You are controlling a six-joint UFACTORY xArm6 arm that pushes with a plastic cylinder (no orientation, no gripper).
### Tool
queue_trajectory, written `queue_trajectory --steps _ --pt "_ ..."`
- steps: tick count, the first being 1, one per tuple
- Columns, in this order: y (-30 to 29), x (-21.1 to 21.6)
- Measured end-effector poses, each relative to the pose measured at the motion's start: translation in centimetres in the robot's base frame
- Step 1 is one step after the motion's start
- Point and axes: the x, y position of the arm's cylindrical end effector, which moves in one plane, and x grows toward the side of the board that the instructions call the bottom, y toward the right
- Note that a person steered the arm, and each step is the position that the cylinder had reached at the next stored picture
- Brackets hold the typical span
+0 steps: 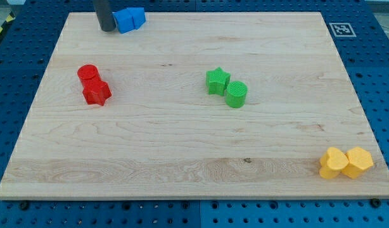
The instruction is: Separate the blue blocks
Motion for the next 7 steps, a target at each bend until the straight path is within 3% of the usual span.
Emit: queue_trajectory --steps 2,4,7 --pt "-1.3 -0.7" --pt "-1.8 -5.2" --pt "5.1 -4.2"
